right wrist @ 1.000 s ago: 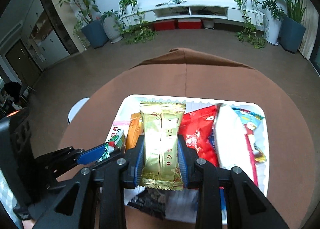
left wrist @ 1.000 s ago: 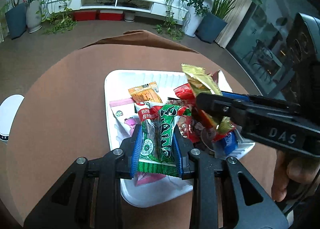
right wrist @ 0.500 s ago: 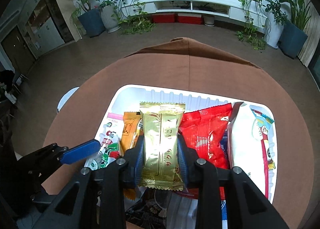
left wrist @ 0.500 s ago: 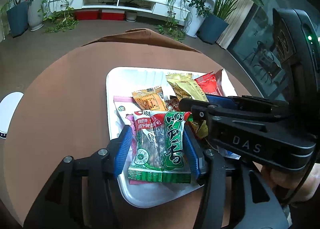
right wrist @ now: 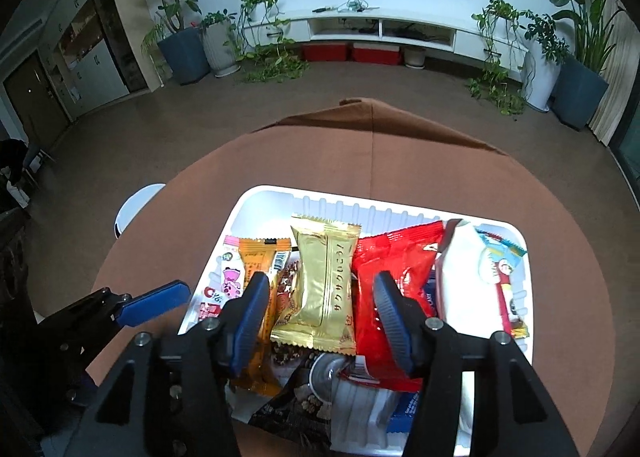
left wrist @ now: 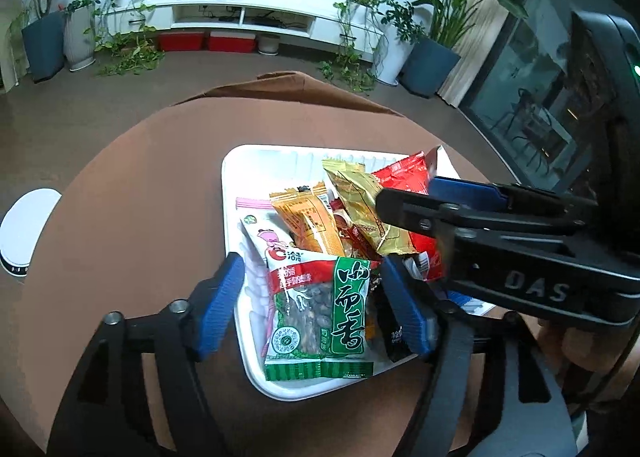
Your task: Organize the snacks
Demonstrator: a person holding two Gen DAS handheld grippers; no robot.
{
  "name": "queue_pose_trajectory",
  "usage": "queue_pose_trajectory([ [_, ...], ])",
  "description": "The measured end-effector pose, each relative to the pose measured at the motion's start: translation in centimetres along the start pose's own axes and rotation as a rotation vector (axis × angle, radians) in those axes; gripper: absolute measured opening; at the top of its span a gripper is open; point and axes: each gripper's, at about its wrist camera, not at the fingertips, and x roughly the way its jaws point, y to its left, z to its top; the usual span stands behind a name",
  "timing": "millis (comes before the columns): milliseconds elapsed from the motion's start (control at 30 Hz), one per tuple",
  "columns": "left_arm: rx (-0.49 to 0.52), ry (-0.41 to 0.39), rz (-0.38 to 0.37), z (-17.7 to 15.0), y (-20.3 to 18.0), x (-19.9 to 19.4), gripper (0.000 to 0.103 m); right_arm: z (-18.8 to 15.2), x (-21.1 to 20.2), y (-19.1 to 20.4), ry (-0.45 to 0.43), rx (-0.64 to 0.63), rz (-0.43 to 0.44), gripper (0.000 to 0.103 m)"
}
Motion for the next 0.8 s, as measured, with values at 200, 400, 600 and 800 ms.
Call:
queue_pose_trajectory([
  [200,-0.001,-0.055,0.035,-0.9,-0.5,-2.6,0.087,-1.4,-3.3,-1.1,-0.076,0.042,0.008,0.073],
  [400,0.08,-0.196,0.138,-3.6,-2.9,-7.0,0.103,-5.9,-8.6,-2.1,-0.26,0.085,0.013,0.095],
  [600,0.196,-0.311,0.406,-7.8,-8.5,-11.9,0.103,-11.3,-15.8,-2.9,-0.539,0.124,0.0,0.103],
  [800,0.14,-0.418,0.508,-11.2,-12.3,-17.9,0.103,-15.5,-23.6,-1.3,-0.815,0.03,-0.139,0.103],
])
